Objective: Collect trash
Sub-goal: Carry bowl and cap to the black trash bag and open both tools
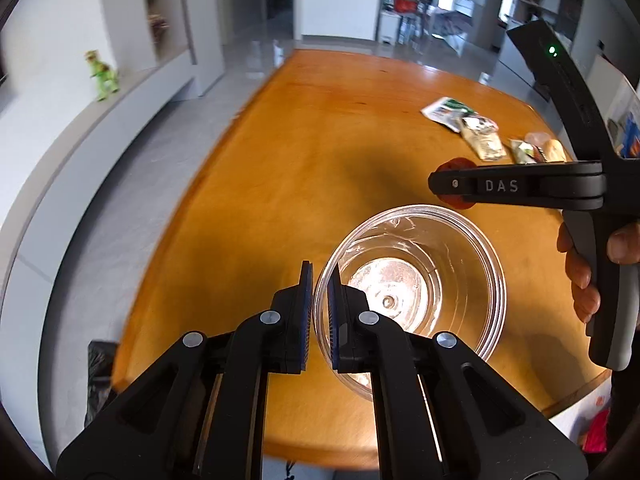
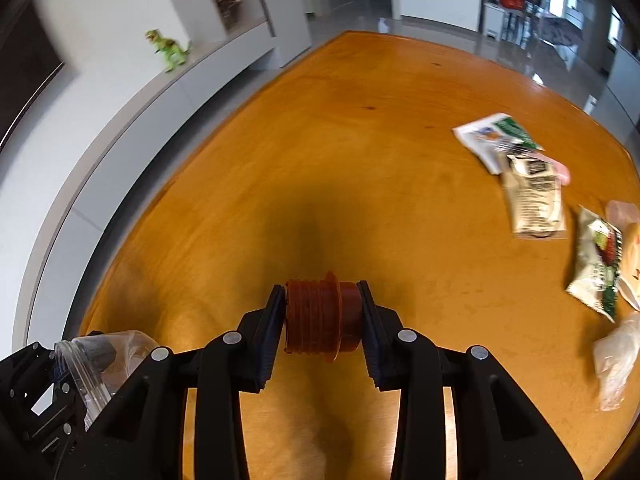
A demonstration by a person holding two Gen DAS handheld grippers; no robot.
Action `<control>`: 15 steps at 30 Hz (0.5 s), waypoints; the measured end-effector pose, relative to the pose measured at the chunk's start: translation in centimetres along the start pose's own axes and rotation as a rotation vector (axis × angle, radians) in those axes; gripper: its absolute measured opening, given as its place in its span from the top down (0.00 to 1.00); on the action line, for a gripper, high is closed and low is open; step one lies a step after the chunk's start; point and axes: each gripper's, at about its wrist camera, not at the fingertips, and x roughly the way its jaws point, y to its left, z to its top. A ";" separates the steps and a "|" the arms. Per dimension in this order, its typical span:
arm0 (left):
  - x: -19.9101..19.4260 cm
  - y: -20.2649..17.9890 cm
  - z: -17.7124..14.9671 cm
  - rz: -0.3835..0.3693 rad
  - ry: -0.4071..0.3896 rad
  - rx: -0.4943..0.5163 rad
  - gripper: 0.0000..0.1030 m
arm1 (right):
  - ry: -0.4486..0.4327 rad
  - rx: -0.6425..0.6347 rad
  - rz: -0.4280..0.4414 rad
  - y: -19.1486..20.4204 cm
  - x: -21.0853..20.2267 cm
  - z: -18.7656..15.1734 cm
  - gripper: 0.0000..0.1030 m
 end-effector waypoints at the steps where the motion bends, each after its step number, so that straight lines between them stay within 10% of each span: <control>1: -0.6 0.9 -0.7 0.012 -0.009 -0.018 0.94 | 0.003 -0.016 0.009 1.3 0.1 -0.3 0.63; 15: -6.8 13.3 -11.7 0.224 -0.023 -0.287 0.94 | 0.074 -0.293 0.139 18.3 2.3 -4.2 0.64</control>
